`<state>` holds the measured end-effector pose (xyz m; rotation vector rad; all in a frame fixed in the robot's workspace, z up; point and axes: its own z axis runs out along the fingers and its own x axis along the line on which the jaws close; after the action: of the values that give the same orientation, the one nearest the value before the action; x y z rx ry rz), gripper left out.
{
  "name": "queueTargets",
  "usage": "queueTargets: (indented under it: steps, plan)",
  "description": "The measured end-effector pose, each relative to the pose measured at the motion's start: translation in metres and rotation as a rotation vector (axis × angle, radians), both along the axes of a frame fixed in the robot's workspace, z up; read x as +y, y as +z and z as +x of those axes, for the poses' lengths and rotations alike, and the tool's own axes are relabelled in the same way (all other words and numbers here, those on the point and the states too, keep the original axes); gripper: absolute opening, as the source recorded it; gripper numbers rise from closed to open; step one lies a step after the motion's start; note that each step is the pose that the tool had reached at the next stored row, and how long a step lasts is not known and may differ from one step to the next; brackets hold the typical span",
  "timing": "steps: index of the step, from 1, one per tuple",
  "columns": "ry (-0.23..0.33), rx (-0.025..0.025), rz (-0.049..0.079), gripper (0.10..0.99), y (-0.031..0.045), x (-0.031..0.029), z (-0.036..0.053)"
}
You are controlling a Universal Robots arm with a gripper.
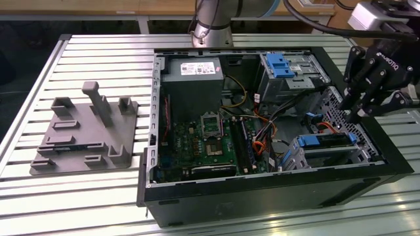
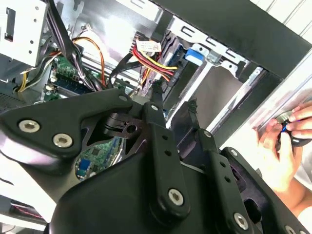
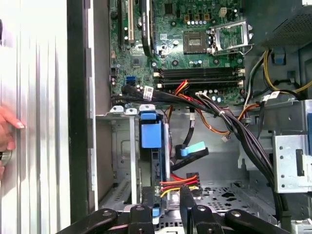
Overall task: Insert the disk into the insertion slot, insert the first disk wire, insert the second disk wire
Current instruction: 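Insert the second disk wire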
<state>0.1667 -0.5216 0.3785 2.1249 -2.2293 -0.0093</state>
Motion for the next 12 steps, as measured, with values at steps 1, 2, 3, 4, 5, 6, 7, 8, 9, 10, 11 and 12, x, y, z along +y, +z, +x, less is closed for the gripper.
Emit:
queueTargets:
  steps: [1,2,3,4,5,6,7,8,9,10,11,12]
  plan:
    - [0.001,-0.0053,-0.002,0.357,-0.0005,0.0024,-0.0001]
    - [0.002,-0.0143,-0.004,0.357,-0.001,0.0046,-0.0002]
    - [0.002,-0.0271,-0.005,0.357,-0.0013,0.0065,-0.0003]
    - [0.002,-0.0402,-0.007,0.357,-0.0015,0.0081,-0.0006]
    - [0.002,-0.0539,-0.008,0.357,-0.0017,0.0093,-0.0017]
    - [0.002,-0.063,-0.008,0.357,-0.0023,0.0103,-0.0039]
    - [0.002,-0.0691,-0.009,0.357,-0.003,0.0114,-0.0071]
    - [0.002,-0.0711,-0.01,0.357,-0.0036,0.0128,-0.0109]
    - [0.002,-0.0711,-0.013,0.357,-0.0041,0.0149,-0.0145]
    - [0.002,-0.0711,-0.018,0.357,-0.0044,0.0179,-0.0178]
    - [0.003,-0.0709,-0.022,0.357,-0.0046,0.0203,-0.0201]
    - [0.003,-0.0706,-0.027,0.357,-0.0047,0.0222,-0.022]
